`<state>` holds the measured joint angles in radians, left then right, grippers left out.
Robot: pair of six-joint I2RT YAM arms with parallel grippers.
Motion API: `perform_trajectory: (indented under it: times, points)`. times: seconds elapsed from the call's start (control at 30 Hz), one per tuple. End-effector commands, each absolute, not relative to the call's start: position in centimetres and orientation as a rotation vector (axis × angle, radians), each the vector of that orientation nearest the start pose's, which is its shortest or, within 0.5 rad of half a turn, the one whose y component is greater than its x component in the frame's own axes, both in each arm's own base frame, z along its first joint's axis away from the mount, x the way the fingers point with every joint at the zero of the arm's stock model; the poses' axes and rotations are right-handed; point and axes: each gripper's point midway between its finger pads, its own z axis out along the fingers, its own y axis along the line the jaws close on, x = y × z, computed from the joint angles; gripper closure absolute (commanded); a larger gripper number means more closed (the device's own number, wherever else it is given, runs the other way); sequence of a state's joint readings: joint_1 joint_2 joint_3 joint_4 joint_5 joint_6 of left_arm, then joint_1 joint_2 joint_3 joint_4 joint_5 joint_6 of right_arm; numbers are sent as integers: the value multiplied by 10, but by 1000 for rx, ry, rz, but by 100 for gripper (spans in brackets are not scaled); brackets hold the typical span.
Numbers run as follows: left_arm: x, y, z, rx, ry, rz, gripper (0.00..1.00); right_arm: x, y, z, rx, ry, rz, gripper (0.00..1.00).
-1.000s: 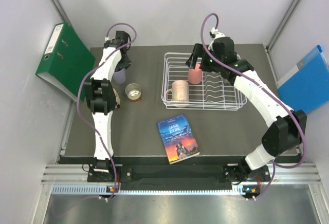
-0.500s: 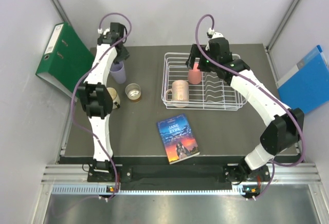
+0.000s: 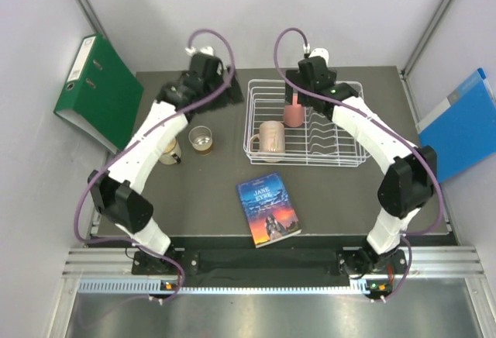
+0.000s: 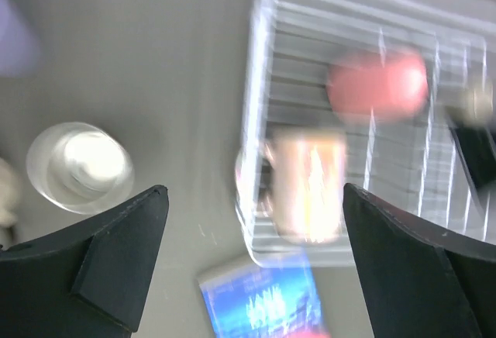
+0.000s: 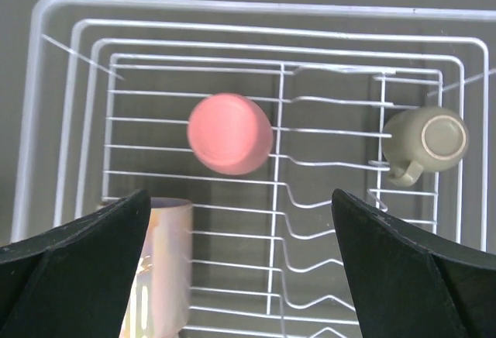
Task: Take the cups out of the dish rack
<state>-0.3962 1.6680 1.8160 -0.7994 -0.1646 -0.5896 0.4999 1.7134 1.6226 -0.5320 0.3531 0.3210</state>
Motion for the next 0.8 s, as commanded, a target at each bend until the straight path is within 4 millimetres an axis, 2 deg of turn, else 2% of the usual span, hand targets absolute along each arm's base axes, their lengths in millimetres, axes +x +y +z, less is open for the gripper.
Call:
perform_trajectory:
  times: [0.0,0.03,0.07,0.1,0.17,0.2,0.23,0.33,0.47,0.53,0.6,0.63,0.67,0.77]
  points:
    - [390,-199,291,-186,2165,-474,1,461,187,227,-13,2168,-19,0]
    - [383,-201,288,-176,2165,-499,1,464,190,227,-14,2168,-13,0]
    - [375,-199,297,-173,2136,-523,1,468,193,219,-13,2181,-16,1]
    - [369,-197,284,-177,2155,-505,1,471,196,215,-14,2182,-11,0]
    - [359,-190,290,-178,2134,-500,1,476,200,205,-15,2194,-7,0]
    - [356,-185,285,-184,2144,-474,1,478,203,202,-13,2194,2,1]
    - [351,-181,291,-183,2128,-470,1,480,205,200,-14,2198,11,0]
    - [344,-173,289,-183,2131,-439,1,485,212,186,-14,2221,33,0]
    - [339,-168,284,-186,2148,-414,1,493,219,174,-14,2227,41,0]
    - [337,-167,282,-183,2150,-414,1,500,222,179,-13,2208,49,0]
    - [337,-167,279,-184,2155,-409,1,505,224,172,-25,2216,36,0]
    - [337,-167,277,-181,2160,-408,1,509,227,179,-28,2202,43,0]
    - [336,-167,277,-182,2161,-407,1,510,226,169,-36,2231,22,1]
    - [337,-166,273,-182,2168,-394,1,511,227,165,-32,2239,27,4]
